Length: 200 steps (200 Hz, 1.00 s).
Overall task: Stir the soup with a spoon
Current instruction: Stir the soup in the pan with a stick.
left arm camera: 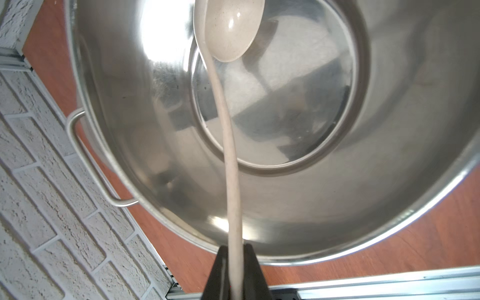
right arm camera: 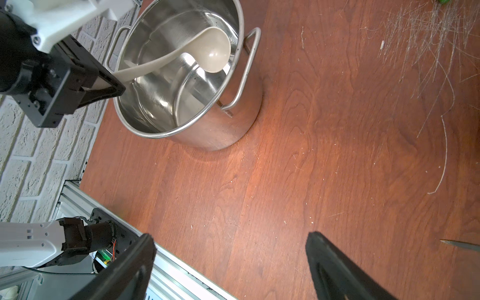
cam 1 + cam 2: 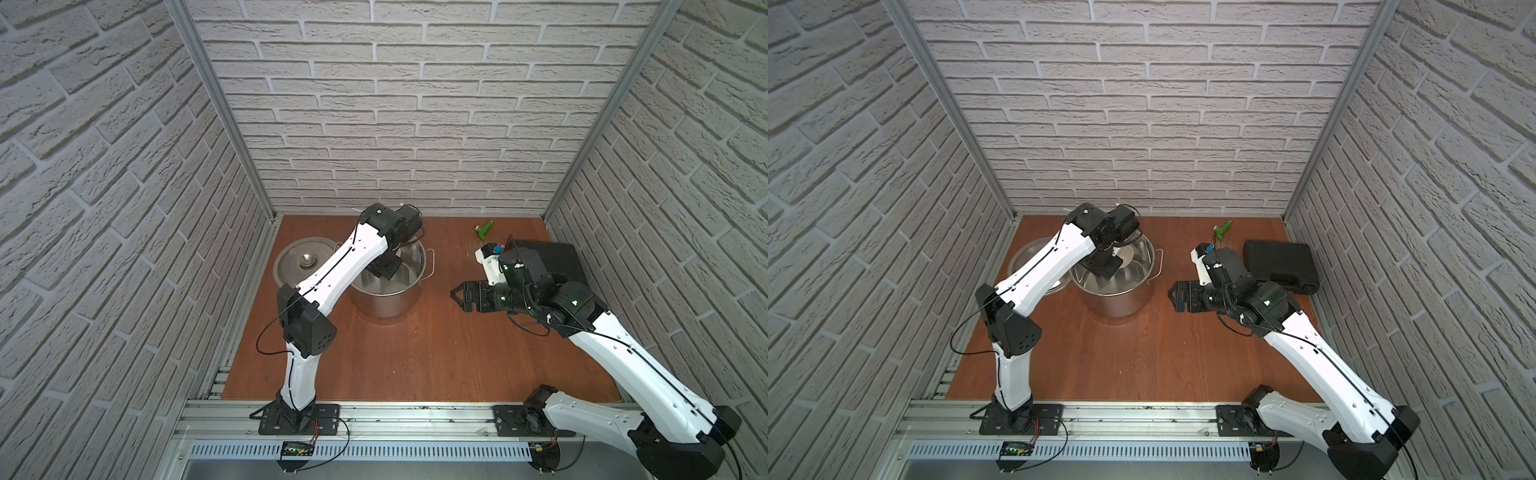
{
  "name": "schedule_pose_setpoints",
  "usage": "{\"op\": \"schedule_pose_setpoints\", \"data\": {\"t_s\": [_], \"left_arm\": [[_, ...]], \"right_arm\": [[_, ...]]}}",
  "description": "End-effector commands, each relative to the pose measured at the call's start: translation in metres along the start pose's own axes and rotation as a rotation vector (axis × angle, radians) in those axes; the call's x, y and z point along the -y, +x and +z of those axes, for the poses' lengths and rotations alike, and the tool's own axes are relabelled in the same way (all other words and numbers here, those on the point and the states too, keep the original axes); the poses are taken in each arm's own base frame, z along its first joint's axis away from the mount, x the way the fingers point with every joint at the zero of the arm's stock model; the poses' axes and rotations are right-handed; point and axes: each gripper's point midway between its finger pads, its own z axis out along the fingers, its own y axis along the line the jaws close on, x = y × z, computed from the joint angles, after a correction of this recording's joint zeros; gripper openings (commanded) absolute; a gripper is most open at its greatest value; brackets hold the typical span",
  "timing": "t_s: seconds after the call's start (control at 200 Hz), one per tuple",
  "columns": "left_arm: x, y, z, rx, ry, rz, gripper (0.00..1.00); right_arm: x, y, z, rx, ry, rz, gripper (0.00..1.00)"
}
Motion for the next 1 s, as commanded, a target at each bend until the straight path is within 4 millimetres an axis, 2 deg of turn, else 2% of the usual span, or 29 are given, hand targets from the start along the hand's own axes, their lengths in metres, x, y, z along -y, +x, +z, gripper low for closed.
{"op": "schedule_pose_setpoints", "data": {"t_s": [0.0,0.105,0.21,0.365,0.57,0.645,0.735,0.9,0.995], "left_arm": [[0.015,0.020,-0.005,-0.068,0.016,0.031,0.00],[0.022,0.033,-0.006,-0.085,0.010,0.040,0.00],[0.017,0.050,-0.008,-0.102,-0.007,0.031,0.00],[-0.008,0.075,-0.008,-0.140,-0.060,0.003,0.00],[-0.044,0.090,-0.007,-0.172,-0.095,-0.052,0.00],[-0.057,0.085,-0.008,-0.160,-0.127,-0.058,0.00],[-0.058,0.070,-0.008,-0.132,-0.122,-0.062,0.00],[-0.044,0.035,-0.006,-0.067,-0.090,-0.054,0.00],[-0.026,0.020,-0.004,-0.047,-0.038,-0.040,0.00]], "right_arm": [[-0.002,-0.001,0.000,0.024,-0.004,-0.015,0.94],[-0.003,-0.002,0.001,0.022,-0.005,-0.022,0.94],[-0.006,-0.004,0.004,0.026,-0.020,-0.018,0.94],[-0.010,-0.005,0.013,0.015,-0.040,-0.012,0.94],[-0.016,-0.010,0.017,0.014,-0.059,-0.012,0.94],[-0.016,-0.010,0.016,0.014,-0.057,-0.013,0.94],[-0.015,-0.010,0.014,0.016,-0.052,-0.017,0.94],[-0.012,-0.010,0.009,0.022,-0.037,-0.018,0.94],[-0.009,-0.009,0.005,0.029,-0.027,-0.019,0.94]]}}
